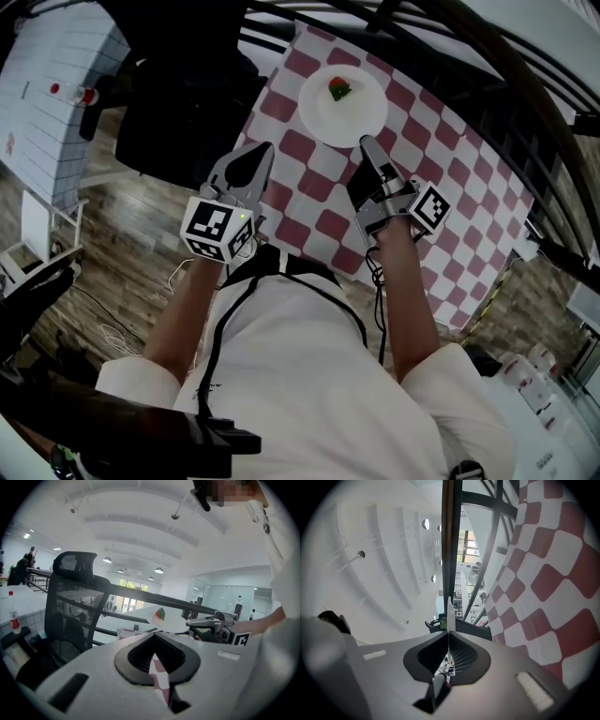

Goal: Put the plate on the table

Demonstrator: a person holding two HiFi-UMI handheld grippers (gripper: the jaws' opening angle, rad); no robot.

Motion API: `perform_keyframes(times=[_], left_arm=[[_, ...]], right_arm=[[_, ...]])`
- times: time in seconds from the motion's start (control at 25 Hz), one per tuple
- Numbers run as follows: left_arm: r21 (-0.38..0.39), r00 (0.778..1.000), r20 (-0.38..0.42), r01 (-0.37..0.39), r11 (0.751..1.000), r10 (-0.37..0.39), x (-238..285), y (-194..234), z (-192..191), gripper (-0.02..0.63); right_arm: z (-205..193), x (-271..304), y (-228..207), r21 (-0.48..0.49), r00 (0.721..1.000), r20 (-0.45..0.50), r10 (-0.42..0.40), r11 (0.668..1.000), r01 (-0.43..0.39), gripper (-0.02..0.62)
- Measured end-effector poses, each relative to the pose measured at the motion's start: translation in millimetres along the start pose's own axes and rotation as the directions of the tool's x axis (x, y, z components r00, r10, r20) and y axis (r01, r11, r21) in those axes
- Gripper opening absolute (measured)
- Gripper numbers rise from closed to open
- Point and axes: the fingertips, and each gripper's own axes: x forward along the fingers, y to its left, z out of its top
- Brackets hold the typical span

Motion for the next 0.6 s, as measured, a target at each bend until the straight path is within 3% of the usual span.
perform_keyframes(times=[0.6], left_arm=[[-0.046,0.999,0.006,-0.04,0.998,0.041,49.7,17.5,-14.9,0.008]], right_arm=[[44.8,55.9,-65.6,0.005,0.999,-0.013,-0.045,0.999,0.045,0.018]])
